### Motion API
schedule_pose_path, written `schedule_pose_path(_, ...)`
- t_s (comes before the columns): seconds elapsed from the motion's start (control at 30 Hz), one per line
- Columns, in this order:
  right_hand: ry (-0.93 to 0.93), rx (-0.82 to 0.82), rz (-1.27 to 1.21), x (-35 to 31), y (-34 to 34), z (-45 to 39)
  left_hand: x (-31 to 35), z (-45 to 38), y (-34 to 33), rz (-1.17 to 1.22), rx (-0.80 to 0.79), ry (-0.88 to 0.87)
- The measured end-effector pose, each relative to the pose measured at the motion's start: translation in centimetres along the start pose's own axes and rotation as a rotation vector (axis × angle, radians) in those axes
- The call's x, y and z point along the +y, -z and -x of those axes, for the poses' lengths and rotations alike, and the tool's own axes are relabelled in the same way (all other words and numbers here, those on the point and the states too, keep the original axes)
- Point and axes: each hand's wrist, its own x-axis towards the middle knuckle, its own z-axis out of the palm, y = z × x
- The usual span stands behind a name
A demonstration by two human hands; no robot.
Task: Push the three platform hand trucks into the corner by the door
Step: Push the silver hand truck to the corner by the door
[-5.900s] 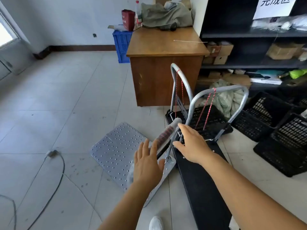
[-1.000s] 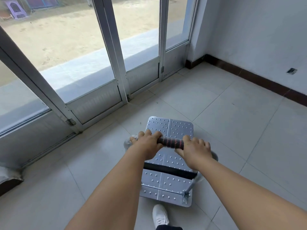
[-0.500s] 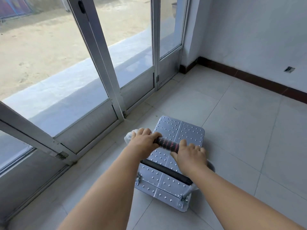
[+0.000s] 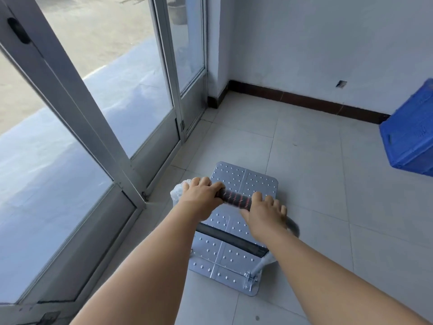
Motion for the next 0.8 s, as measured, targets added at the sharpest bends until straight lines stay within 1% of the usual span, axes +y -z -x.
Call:
schedule_pose_path(0.13, -0.040, 0.027, -0.030, -2.5, 0.9, -4.0, -2.5, -4.4, 2.1, -0.015, 0.001, -0.045)
schedule_pose_path(0.33, -0.071, -0.020, -0.065, -4.0, 3.2, -11.2, -4.1, -11.9, 4.7, -0.023, -0.006, -0.072)
schedule_pose_path(0.5, -0.090, -0.057, -0.067, -2.5, 5.9, -17.5, -2.7, -18.1, 6.2, -0.017, -0.019, -0.078)
schedule_pose_path(0.67, -0.118, -0.034, -0.030, 0.2, 8.6, -23.4, -0.1, -24.3, 7.1, -0.010, -0.015, -0.091)
schedule_pose_path(0.8, -0.165, -0.030, -0.007, 1.9, 10.9, -28.4, 1.6, -29.8, 8.1, -0.058, -0.023, -0.117)
